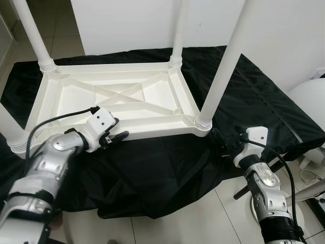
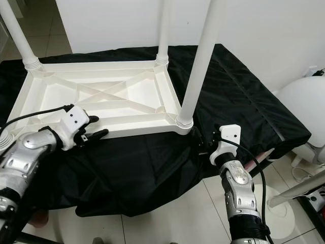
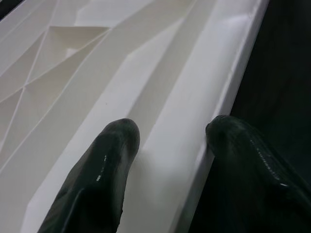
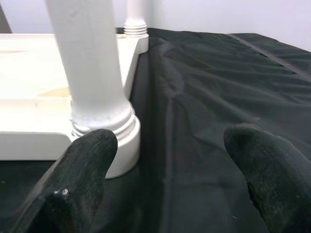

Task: Building children table

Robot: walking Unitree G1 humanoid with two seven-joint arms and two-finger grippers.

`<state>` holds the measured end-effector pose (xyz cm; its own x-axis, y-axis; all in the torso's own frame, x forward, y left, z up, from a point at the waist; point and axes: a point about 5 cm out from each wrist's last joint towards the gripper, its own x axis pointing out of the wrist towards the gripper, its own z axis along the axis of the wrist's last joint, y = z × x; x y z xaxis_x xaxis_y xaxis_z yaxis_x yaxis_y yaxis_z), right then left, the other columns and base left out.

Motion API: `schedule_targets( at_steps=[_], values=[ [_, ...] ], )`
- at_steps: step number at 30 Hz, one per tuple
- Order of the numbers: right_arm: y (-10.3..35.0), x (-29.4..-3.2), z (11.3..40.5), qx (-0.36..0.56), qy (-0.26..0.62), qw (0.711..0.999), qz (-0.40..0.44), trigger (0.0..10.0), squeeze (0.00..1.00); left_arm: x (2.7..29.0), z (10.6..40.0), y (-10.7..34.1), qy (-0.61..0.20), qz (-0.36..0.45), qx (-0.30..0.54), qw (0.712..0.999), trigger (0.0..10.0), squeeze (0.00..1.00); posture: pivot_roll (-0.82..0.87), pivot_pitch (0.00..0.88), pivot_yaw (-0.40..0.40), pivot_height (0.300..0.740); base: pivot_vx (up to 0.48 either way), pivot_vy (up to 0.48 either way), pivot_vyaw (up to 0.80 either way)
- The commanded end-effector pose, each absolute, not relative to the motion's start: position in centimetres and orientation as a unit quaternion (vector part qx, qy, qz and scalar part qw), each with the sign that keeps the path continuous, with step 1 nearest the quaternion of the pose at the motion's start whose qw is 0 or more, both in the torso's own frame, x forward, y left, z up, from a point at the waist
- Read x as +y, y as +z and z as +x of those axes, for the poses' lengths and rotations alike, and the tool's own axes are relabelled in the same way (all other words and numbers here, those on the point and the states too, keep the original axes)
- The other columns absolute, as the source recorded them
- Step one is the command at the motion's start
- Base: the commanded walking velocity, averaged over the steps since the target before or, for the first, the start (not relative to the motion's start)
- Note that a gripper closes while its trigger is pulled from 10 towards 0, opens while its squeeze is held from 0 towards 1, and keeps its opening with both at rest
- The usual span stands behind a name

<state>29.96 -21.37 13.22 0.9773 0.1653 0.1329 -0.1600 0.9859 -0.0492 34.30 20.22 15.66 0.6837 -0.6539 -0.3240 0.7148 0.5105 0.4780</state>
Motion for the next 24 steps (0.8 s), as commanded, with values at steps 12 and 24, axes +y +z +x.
schedule_targets(
  at_steps=[12,24],
  values=[
    [12.8,-21.5,29.6,-0.065,0.080,0.994,-0.025,10.0,0.00,23.1,34.6,14.0,-0.400,0.312,0.139,0.851,7.7,0.00,-0.07,0.025,0.017,0.740,0.000,0.000,0.00],
    [13.0,-21.7,29.9,-0.067,0.080,0.994,-0.033,10.0,0.00,21.2,35.1,14.4,-0.445,0.221,0.118,0.860,0.0,0.00,-0.08,0.017,0.028,0.740,0.000,0.000,0.00]
  ],
)
